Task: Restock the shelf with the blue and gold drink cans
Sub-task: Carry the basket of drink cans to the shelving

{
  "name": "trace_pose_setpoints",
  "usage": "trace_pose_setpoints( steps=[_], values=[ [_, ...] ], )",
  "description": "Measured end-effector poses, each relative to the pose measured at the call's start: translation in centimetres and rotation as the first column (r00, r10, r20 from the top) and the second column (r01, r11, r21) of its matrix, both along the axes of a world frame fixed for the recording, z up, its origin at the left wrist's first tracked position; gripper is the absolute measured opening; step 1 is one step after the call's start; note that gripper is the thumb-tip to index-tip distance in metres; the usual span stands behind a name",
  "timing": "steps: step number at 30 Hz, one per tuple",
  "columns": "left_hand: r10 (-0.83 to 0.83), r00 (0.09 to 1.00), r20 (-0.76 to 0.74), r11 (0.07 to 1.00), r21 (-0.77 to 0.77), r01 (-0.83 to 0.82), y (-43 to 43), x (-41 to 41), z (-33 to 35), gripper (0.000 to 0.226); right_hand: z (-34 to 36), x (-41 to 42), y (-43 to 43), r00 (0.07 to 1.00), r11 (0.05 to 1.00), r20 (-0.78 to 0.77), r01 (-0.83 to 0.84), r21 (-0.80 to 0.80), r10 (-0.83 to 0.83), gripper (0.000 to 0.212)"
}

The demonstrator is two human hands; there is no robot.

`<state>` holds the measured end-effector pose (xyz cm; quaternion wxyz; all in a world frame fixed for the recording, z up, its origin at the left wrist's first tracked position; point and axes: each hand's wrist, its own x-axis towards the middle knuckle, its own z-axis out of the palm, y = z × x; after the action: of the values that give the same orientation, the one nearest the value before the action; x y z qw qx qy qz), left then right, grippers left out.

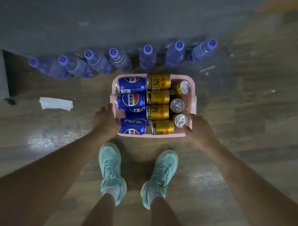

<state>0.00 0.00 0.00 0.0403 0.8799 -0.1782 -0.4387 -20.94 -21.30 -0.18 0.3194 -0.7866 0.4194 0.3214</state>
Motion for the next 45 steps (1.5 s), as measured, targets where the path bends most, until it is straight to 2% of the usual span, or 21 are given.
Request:
trace_pose_setpoints(
  steps=[4,9,11,16,19,21,25,32,38,41,45],
  values=[
    [0.143,0.988,0.053,0.989,0.025,-0.145,-0.5,2.2,-6.0,0.058,-6.4,1.1,-0.5,0.988,0.980,0.009,0.156,-0.127,-0.156,0.056],
    [0.136,0.989,0.063,0.985,-0.115,-0.128,-0.1,2.8,-11.4,0.055,-11.5,2.0,-0.8,0.974,0.909,0.051,0.226,-0.350,-0.223,0.054],
    [0.179,0.980,0.092,0.979,-0.118,-0.167,0.2,2.5,-12.3,0.046,-12.4,2.4,-1.1,0.967,0.891,0.085,0.256,-0.375,-0.242,0.049],
    [0.302,0.945,0.123,0.944,-0.175,-0.279,0.3,2.4,-13.7,0.043,-13.9,2.6,-1.7,0.940,0.869,0.136,0.342,-0.358,-0.314,0.046],
    [0.374,0.924,0.081,0.912,-0.210,-0.352,0.6,2.4,-14.7,0.040,-14.7,2.8,-3.0,0.890,0.837,0.135,0.455,-0.302,-0.435,0.035],
    [0.389,0.920,0.049,0.900,-0.231,-0.369,0.9,2.6,-15.3,0.031,-15.3,2.8,-3.7,0.860,0.821,0.109,0.509,-0.259,-0.498,0.037],
    [0.390,0.919,0.054,0.897,-0.250,-0.366,1.0,2.7,-16.5,0.022,-16.2,1.9,-4.0,0.855,0.817,0.189,0.517,-0.255,-0.483,0.032],
    [0.551,0.828,0.109,0.813,-0.296,-0.502,0.6,2.0,-16.9,0.020,-15.7,1.5,-3.4,0.808,0.797,0.275,0.576,-0.179,-0.522,0.027],
    [0.506,0.848,0.157,0.836,-0.330,-0.438,0.2,2.6,-14.8,0.034,-14.6,0.0,0.0,0.671,0.689,0.315,0.721,-0.067,-0.671,0.022],
    [0.440,0.878,0.191,0.874,-0.315,-0.370,0.9,2.6,-12.8,0.030,-13.0,-1.1,1.9,0.603,0.628,0.322,0.778,-0.034,-0.730,0.011],
    [0.383,0.904,0.189,0.896,-0.315,-0.313,1.5,2.8,-8.3,0.027,-9.4,-2.6,2.8,0.575,0.608,0.346,0.794,-0.017,-0.741,0.010]
  ],
)
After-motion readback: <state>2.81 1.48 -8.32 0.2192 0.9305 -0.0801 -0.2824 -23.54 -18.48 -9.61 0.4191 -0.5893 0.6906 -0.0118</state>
